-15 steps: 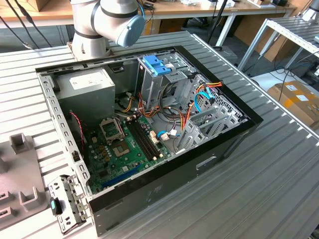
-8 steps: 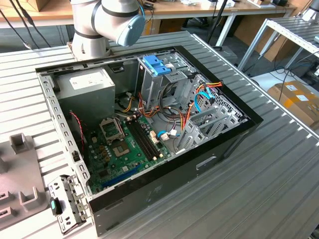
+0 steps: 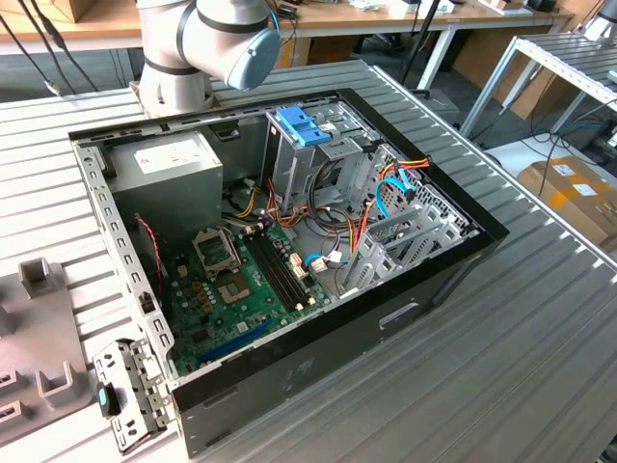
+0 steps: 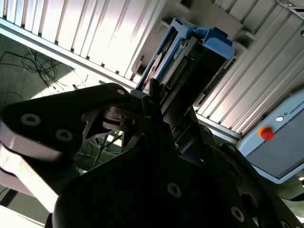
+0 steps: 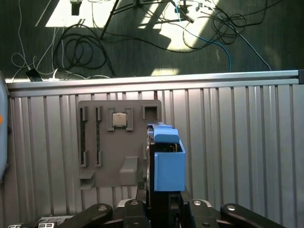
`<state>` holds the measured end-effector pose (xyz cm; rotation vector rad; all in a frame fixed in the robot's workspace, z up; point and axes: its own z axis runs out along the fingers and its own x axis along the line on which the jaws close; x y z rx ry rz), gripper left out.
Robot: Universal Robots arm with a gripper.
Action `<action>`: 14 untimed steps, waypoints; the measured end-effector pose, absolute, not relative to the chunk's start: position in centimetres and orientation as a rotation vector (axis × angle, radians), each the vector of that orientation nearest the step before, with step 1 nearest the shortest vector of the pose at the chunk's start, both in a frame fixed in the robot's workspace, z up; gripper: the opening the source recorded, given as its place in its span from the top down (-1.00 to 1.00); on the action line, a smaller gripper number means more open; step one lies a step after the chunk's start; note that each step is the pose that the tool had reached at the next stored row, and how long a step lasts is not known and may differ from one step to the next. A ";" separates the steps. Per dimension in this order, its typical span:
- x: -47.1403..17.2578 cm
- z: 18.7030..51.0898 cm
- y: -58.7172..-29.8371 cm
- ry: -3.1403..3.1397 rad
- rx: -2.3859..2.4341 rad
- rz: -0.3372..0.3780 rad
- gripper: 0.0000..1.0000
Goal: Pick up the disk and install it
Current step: 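Pick up the disk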
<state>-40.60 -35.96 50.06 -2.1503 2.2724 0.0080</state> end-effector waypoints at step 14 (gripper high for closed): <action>-35.1 50.1 -36.0 2.272 -2.150 0.008 0.30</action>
